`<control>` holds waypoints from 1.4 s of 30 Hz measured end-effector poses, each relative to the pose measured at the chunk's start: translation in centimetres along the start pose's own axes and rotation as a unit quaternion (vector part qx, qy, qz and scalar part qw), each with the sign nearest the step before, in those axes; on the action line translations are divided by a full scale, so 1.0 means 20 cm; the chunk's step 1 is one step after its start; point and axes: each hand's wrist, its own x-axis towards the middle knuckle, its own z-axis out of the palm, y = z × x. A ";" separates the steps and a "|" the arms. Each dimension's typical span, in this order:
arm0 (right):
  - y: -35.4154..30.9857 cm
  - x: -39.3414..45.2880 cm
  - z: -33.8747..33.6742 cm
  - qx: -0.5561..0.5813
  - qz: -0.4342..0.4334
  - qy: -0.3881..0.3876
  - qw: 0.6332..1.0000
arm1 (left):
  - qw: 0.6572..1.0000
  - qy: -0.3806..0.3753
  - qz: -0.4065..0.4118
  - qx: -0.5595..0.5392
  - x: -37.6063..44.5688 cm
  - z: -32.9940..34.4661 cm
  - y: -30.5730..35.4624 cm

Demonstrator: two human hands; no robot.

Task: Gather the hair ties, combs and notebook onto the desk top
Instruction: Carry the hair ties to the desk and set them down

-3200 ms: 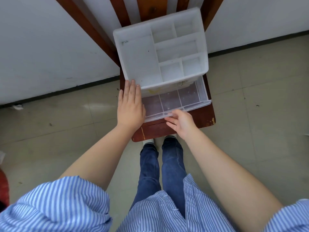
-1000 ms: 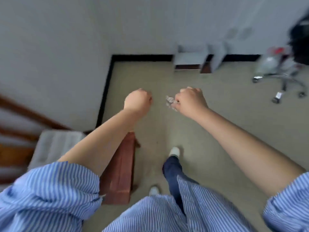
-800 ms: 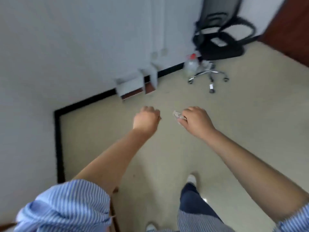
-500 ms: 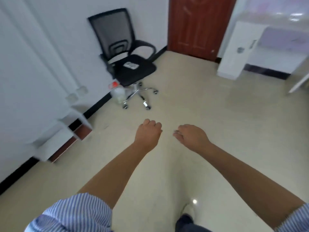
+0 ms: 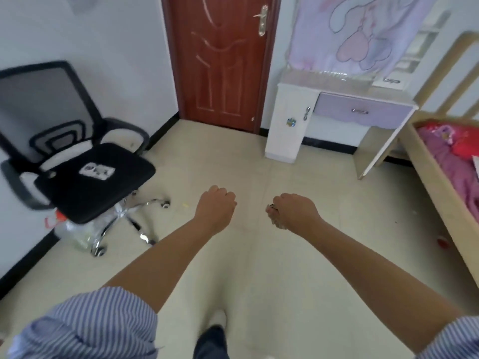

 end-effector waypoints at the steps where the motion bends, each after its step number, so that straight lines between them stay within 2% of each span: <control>1: 0.05 0.13 -0.03 0.001 0.022 0.003 1.000 | 1.000 -0.004 0.015 0.002 0.16 -0.02 -0.03; 8: 0.39 0.83 -0.17 0.006 0.124 0.013 0.992 | 0.991 0.003 0.132 0.008 1.22 -0.15 -0.12; 14: 0.83 1.54 -0.24 0.050 0.175 0.033 0.983 | 0.987 -0.008 0.159 0.004 2.12 -0.10 -0.03; 16: 1.02 1.79 -0.25 0.076 0.181 0.042 0.980 | 0.986 -0.025 0.162 0.007 2.44 -0.08 0.00; 19: 1.30 2.17 -0.28 0.109 0.188 0.040 0.975 | 0.981 -0.116 0.154 0.025 2.93 -0.10 0.03; 21: 1.47 2.40 -0.30 0.122 0.191 0.037 0.973 | 0.977 -0.151 0.147 0.022 3.24 -0.11 0.03; 24: 1.68 2.75 -0.35 0.142 0.201 0.017 0.969 | 0.977 -0.168 0.131 -0.010 3.64 -0.15 0.00; 29: 2.00 3.44 -0.42 0.147 0.196 -0.016 0.969 | 0.980 -0.147 0.101 -0.082 4.34 -0.15 -0.10; 35: 2.40 4.25 -0.42 0.161 0.241 -0.001 0.957 | 0.972 -0.170 0.088 -0.133 5.26 -0.11 -0.25; 42: 2.94 4.89 -0.36 0.199 0.295 -0.051 0.933 | 0.956 -0.211 0.087 -0.187 6.15 -0.02 -0.14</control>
